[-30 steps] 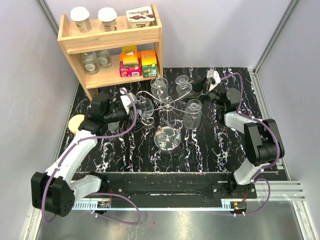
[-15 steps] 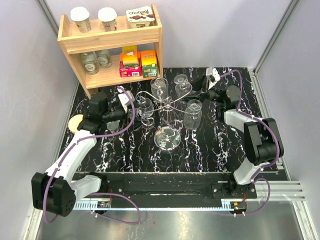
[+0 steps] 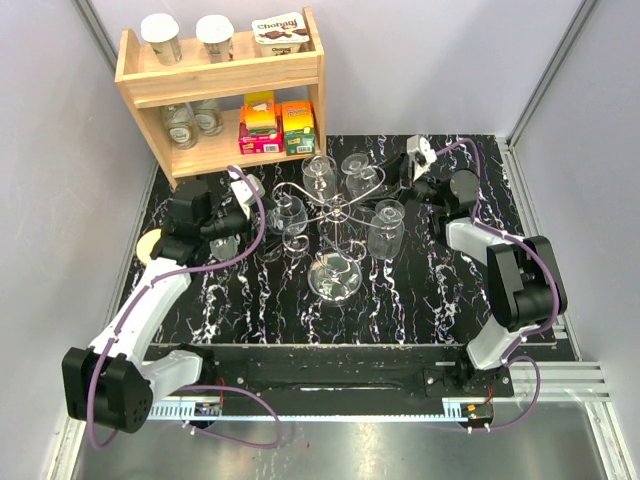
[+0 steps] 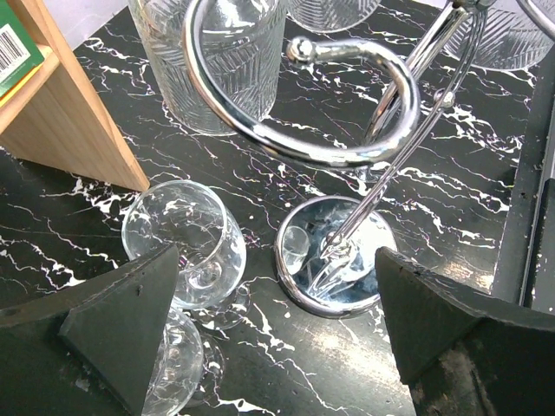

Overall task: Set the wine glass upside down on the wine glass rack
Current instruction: Turn the wine glass upside down at the wine rack.

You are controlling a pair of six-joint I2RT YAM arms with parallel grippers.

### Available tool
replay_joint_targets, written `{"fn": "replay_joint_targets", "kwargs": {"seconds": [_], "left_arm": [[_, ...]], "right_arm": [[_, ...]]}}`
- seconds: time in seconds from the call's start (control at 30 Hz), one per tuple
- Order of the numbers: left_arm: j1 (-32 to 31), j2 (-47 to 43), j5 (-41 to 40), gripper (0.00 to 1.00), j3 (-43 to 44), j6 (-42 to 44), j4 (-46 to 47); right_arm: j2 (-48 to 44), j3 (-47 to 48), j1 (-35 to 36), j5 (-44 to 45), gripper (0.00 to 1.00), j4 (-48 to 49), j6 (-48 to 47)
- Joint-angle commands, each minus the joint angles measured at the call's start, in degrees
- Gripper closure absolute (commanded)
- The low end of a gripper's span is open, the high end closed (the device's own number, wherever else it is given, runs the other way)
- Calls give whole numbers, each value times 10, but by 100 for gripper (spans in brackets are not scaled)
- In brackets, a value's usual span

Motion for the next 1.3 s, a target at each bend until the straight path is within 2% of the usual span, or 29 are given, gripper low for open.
{"fn": "replay_joint_targets", "kwargs": {"seconds": [0.0,0.63,0.9,1.27], "left_arm": [[7,-2,1,1,25,-5,26],[12,-7,7,1,23,0,23],[13,-7,8,1,21,6,20],[16,-6,11,1,19,3,24]], "right_arm": [[-49,5,14,-23,100,152,4],[-101,-55,17,-11,100,153,-22],[-102,-80,11,38,100,162,-51],[-116,-81,-40,49,100,165,-31]]}}
